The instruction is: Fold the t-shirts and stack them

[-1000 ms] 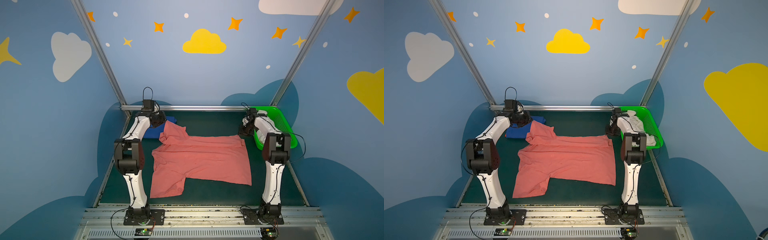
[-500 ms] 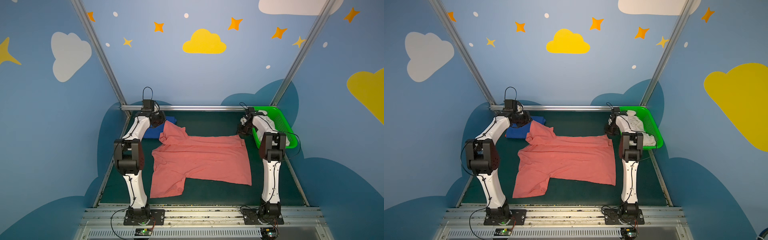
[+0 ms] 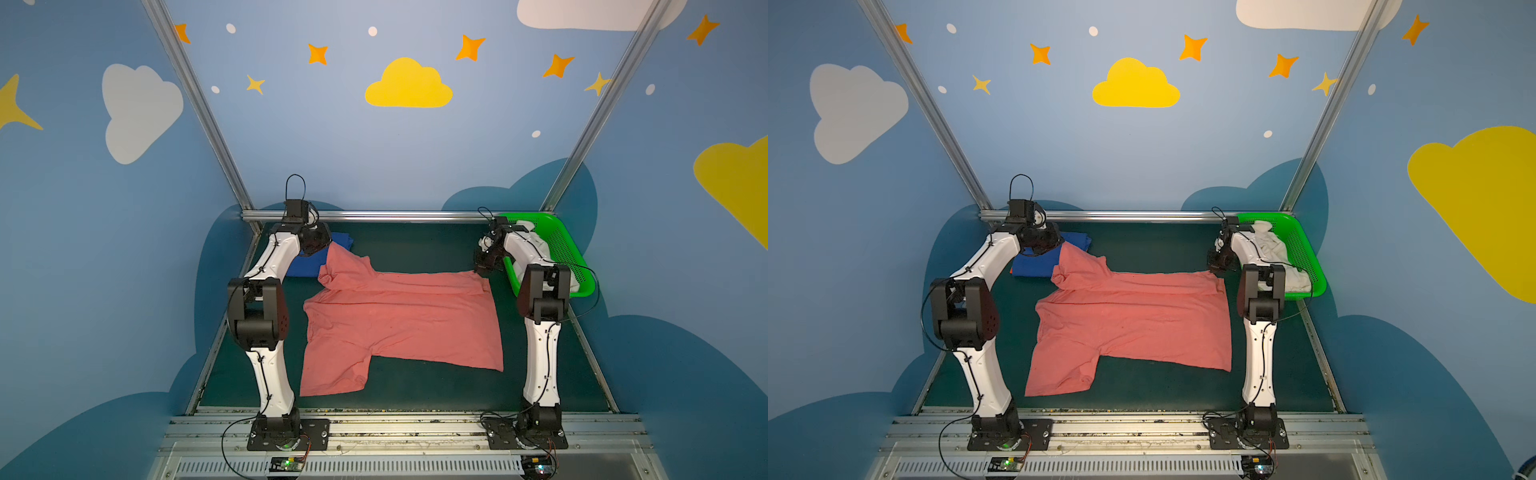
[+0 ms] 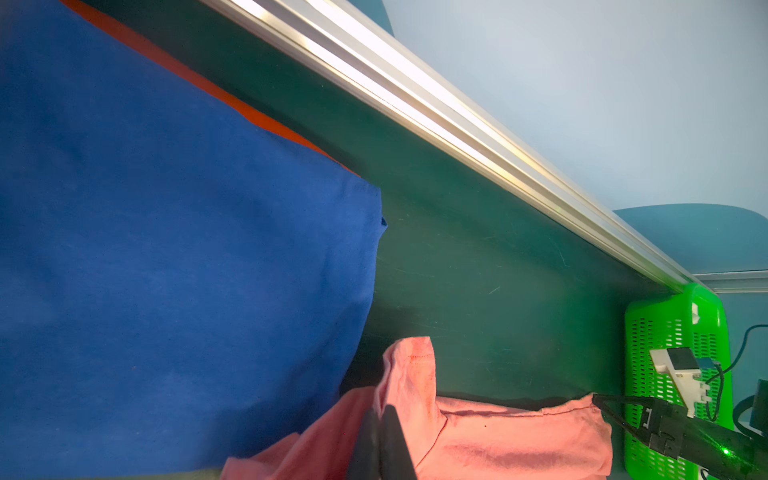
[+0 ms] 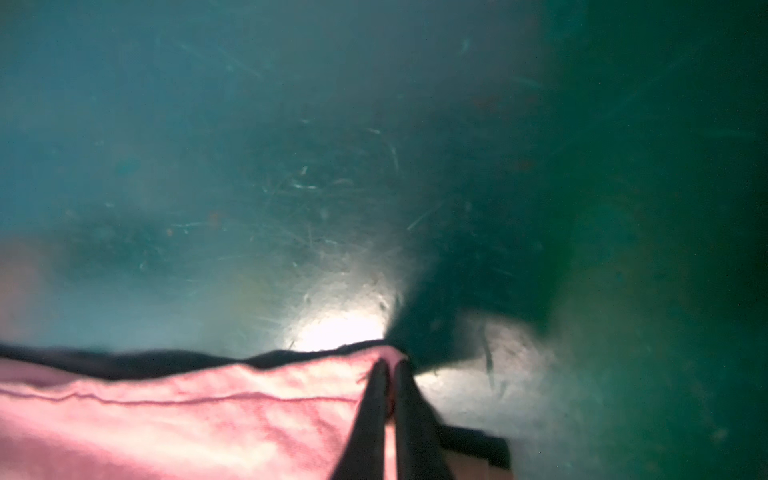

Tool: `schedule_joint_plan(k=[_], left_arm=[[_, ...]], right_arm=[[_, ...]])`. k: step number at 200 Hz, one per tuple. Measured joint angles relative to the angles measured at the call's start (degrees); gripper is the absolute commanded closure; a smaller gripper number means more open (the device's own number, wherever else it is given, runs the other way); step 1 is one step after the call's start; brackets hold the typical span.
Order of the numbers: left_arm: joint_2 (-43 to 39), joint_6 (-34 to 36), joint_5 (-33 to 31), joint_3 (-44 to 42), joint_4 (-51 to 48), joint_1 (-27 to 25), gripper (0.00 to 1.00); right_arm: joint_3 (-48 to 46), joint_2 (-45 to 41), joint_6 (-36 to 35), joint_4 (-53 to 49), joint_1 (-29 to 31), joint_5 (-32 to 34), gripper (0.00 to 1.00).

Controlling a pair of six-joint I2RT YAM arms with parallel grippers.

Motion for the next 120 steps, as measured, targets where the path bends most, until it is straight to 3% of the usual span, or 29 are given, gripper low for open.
schedule_joint_plan(k=[59,120], left_arm=[[-0.35,0.9,-0.07,1.16,-1.07,0.0,0.95],[-4.55,2.56,0.52,-0.2,-0.48,0.0,0.95]], right_arm=[[-1.33,-1.4,-0.17,1.11,0.0,-0.07,1.0],[-10.75,-14.19,-0.15,6.27,0.02,0.2,1.0]])
